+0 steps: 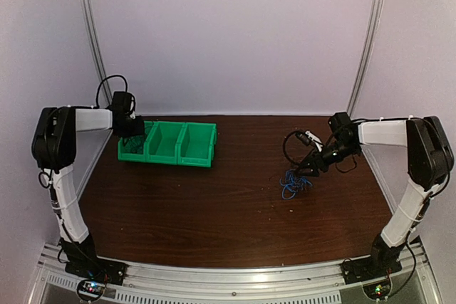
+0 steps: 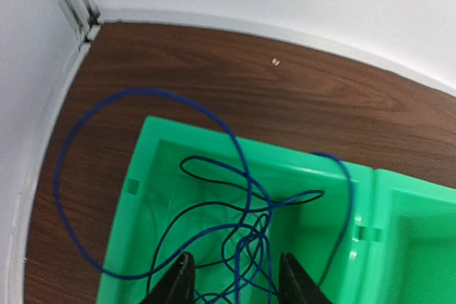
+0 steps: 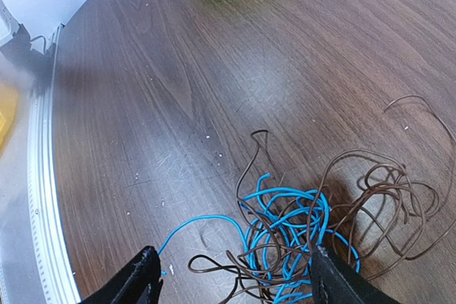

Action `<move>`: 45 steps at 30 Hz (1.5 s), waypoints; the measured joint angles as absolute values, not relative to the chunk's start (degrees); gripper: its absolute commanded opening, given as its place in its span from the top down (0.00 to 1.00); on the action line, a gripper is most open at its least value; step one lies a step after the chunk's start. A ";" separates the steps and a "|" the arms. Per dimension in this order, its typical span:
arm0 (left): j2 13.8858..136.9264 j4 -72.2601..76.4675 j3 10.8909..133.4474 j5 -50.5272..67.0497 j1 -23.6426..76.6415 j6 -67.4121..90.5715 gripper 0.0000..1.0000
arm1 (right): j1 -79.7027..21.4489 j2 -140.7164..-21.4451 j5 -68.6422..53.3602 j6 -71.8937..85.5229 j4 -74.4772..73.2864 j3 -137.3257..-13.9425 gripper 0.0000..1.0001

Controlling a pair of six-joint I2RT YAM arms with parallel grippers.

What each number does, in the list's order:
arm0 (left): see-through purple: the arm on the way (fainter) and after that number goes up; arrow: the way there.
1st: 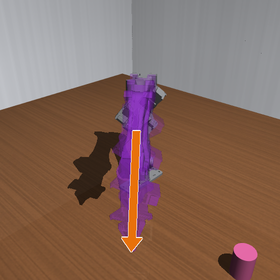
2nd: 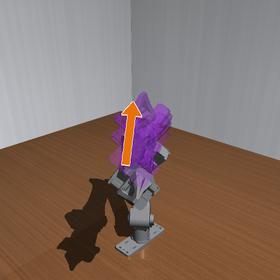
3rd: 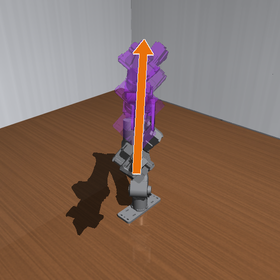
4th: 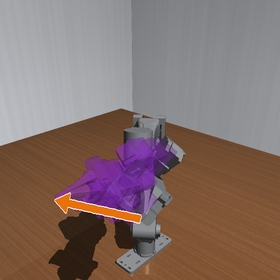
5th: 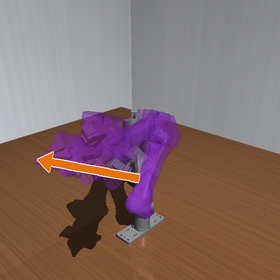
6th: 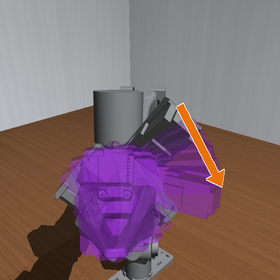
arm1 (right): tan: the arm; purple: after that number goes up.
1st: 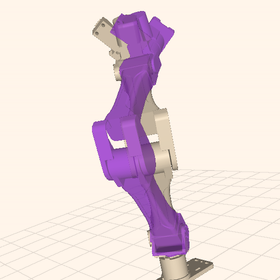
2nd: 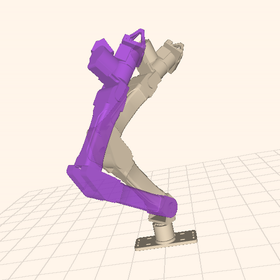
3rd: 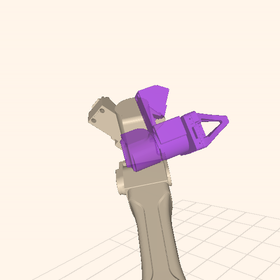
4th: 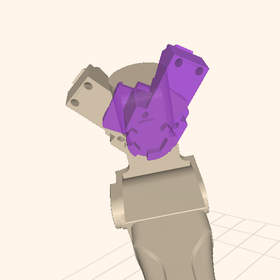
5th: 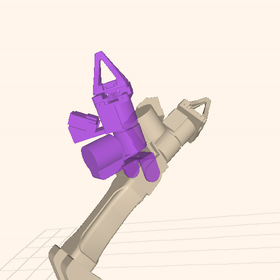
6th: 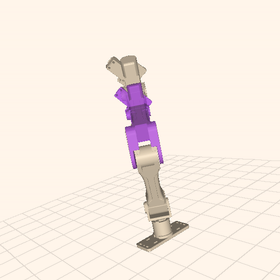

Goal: Untangle the cables

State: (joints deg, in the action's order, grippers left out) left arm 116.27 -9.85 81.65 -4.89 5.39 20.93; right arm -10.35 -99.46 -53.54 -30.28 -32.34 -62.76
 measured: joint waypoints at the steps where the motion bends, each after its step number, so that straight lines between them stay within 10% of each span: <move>1: 114.19 -10.44 81.36 -4.91 5.50 20.88 0.52 | -10.37 -99.50 -53.52 -30.28 -32.36 -62.76 0.28; 20: 113.75 -15.27 90.43 -1.26 -1.87 22.13 0.37 | -10.37 -100.25 -53.54 -31.11 -33.43 -63.53 0.27; 34: 119.02 -13.54 90.28 6.74 -6.85 25.08 0.58 | -10.37 -100.20 -53.52 -31.33 -33.67 -63.53 0.27; 45: 121.21 -11.73 88.55 10.37 -7.16 26.06 0.99 | -10.39 -100.20 -53.49 -31.33 -33.71 -63.53 0.27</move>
